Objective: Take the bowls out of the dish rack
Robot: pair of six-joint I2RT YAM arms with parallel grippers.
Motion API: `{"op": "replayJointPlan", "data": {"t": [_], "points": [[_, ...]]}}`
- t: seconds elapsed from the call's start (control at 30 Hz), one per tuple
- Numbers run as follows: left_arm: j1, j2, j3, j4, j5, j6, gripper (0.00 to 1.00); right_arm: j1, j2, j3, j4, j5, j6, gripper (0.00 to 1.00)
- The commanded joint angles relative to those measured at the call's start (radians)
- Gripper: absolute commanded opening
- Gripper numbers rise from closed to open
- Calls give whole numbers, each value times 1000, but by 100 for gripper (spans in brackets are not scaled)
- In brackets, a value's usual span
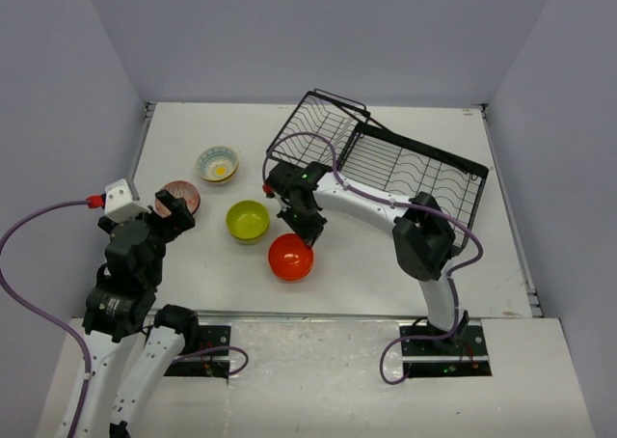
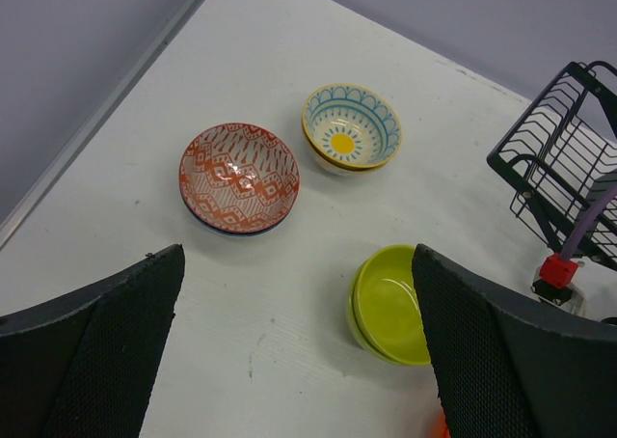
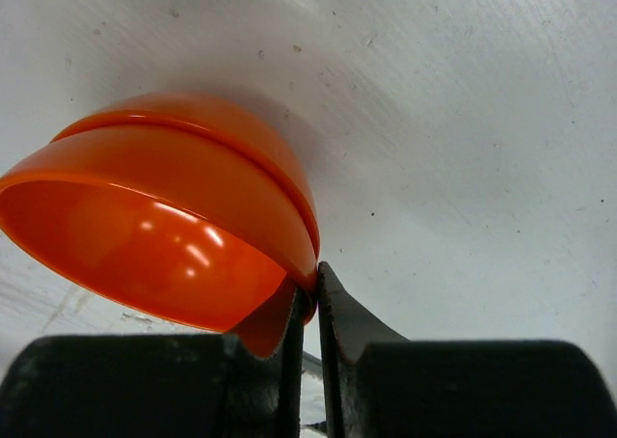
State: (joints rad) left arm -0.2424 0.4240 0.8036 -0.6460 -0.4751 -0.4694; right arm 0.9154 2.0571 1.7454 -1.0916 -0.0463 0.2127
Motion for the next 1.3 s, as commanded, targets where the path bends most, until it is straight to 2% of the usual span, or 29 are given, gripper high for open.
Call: {"op": "replayJointPlan", "data": {"t": [0.0, 0.13, 0.33, 0.53, 0.73, 0.8, 0.83, 0.87, 0.9, 0.93, 0.97, 1.03, 1.07, 1.17, 1.2, 1.27], "points": [[6, -4, -7, 46, 9, 17, 100, 0, 6, 58, -22, -1, -16, 10], [6, -5, -7, 46, 10, 18, 100, 0, 8, 65, -24, -3, -15, 25], [6, -5, -6, 46, 10, 18, 100, 0, 2, 80, -39, -9, -19, 39], [6, -4, -6, 46, 7, 17, 100, 0, -54, 91, -31, 20, -16, 45], [9, 19, 3, 37, -31, 9, 100, -6, -164, 51, 22, 83, 0, 43], [22, 48, 8, 34, -68, -1, 100, -18, -298, -56, 134, 98, 22, 42], [29, 62, 9, 31, -79, -8, 100, -23, -360, -160, 181, 108, 33, 44], [32, 100, 23, 25, -89, -12, 100, -29, -427, -215, 238, 155, 57, 55], [34, 119, 29, 16, -92, -14, 100, -44, -571, -278, 347, 190, 72, 65], [34, 137, 32, 14, -94, -15, 100, -58, -645, -399, 395, 222, 85, 73], [34, 174, 43, 16, -85, -8, 100, -105, -786, -449, 460, 258, 106, 96], [34, 212, 58, 13, -77, 15, 100, -186, -914, -573, 493, 260, 126, 99], [34, 252, 78, 8, -62, 27, 100, -270, -975, -602, 495, 260, 125, 99], [34, 326, 138, -29, -30, 58, 100, -357, -1191, -675, 470, 409, 105, 99], [34, 340, 155, -37, -25, 63, 100, -360, -1242, -687, 440, 542, 105, 99], [34, 355, 184, -52, -31, 69, 100, -360, -1380, -705, 408, 646, 114, 99]]}}
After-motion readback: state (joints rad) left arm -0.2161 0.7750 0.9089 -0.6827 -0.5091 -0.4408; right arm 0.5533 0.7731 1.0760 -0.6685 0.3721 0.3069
